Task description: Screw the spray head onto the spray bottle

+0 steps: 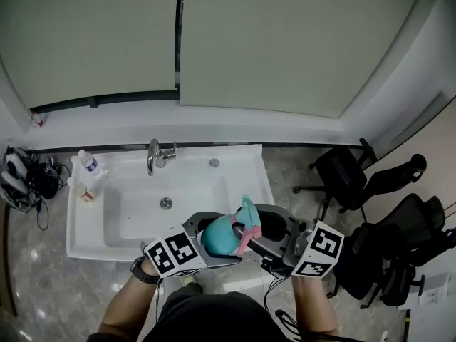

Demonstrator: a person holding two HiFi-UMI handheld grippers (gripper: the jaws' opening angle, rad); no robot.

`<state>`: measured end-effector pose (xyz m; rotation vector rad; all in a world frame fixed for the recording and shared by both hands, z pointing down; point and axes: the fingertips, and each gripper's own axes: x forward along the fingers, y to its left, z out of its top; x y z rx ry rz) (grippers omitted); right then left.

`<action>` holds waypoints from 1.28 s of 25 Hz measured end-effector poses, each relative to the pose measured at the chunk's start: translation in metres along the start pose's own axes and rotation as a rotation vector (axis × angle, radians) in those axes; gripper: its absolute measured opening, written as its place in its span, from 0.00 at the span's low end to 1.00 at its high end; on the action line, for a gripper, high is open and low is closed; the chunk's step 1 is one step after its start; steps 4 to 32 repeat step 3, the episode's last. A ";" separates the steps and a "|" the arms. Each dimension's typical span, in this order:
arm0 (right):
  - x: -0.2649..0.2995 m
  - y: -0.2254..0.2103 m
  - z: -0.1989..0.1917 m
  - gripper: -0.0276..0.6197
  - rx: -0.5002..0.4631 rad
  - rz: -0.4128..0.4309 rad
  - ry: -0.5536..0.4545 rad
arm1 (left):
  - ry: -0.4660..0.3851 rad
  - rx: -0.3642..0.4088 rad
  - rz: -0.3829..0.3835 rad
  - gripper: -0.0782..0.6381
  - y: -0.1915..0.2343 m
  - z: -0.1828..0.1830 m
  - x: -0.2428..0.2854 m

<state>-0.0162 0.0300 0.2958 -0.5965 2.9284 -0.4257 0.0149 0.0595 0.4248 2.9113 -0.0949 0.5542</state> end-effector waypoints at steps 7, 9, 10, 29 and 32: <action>-0.029 0.032 -0.003 0.24 -0.007 0.022 0.003 | 0.000 -0.002 0.020 0.73 -0.041 0.003 0.011; -0.029 0.032 -0.003 0.24 -0.007 0.022 0.003 | 0.000 -0.002 0.020 0.73 -0.041 0.003 0.011; -0.029 0.032 -0.003 0.24 -0.007 0.022 0.003 | 0.000 -0.002 0.020 0.73 -0.041 0.003 0.011; -0.029 0.032 -0.003 0.24 -0.007 0.022 0.003 | 0.000 -0.002 0.020 0.73 -0.041 0.003 0.011; -0.029 0.032 -0.003 0.24 -0.007 0.022 0.003 | 0.000 -0.002 0.020 0.73 -0.041 0.003 0.011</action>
